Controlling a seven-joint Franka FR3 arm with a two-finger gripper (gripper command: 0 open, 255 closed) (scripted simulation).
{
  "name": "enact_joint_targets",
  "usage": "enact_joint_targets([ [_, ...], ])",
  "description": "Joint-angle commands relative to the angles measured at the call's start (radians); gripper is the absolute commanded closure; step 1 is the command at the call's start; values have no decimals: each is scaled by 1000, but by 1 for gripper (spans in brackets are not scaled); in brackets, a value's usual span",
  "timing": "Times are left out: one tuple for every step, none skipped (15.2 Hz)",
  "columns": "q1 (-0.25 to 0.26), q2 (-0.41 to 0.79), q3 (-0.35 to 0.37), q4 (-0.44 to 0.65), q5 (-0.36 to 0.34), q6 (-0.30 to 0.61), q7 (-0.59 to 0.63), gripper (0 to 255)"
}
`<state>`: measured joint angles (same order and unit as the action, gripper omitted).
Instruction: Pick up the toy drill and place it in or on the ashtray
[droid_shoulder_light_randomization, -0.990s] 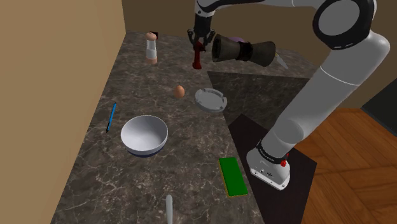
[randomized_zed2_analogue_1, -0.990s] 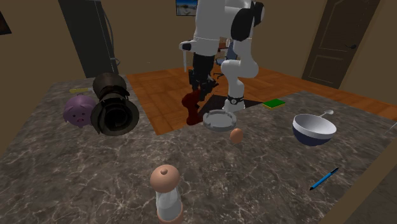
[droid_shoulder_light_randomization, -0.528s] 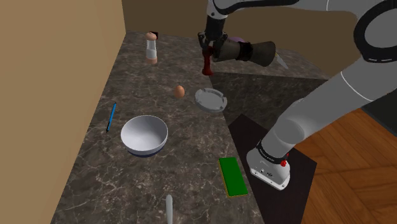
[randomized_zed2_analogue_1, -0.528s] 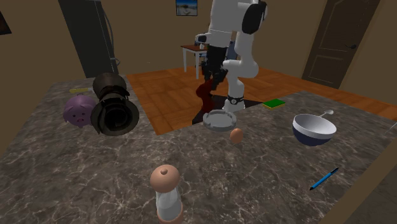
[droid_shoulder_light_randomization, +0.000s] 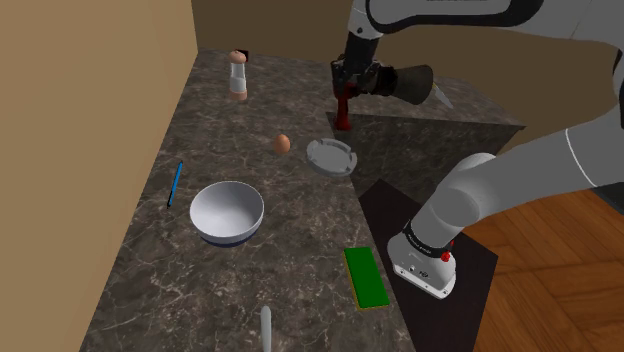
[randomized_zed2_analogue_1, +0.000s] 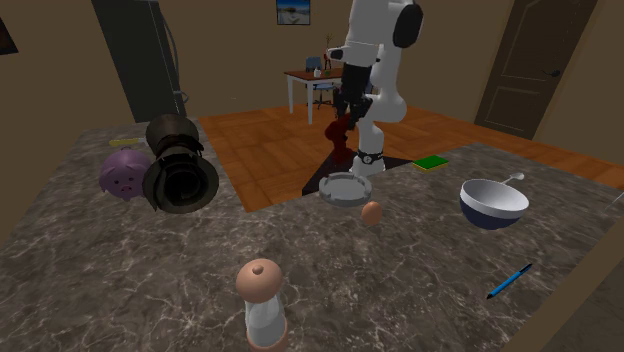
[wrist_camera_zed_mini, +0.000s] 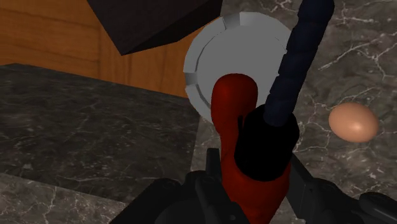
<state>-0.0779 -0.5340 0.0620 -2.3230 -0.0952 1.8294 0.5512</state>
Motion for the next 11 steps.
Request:
enact_joint_targets([
  [1,-6,1,-29,0,22,4,255],
  [1,-6,1,-42,0,36,5,255],
  [1,-5,1,-55,-1,49,7,255],
  [1,-4,1,-67,-1,63,8,255],
  [1,-2,1,-80,-1,77,10,255],
  [1,-1,1,-92,-2,90,11,255],
  [1,1,2,-104,-2,104,13,255],
  [1,3,2,-116,-3,118,14,255],
  [0,6,2,-127,-4,132,16,255],
  [0,8,2,-139,-4,146,18,255],
  [0,11,2,-150,-5,160,19,255],
])
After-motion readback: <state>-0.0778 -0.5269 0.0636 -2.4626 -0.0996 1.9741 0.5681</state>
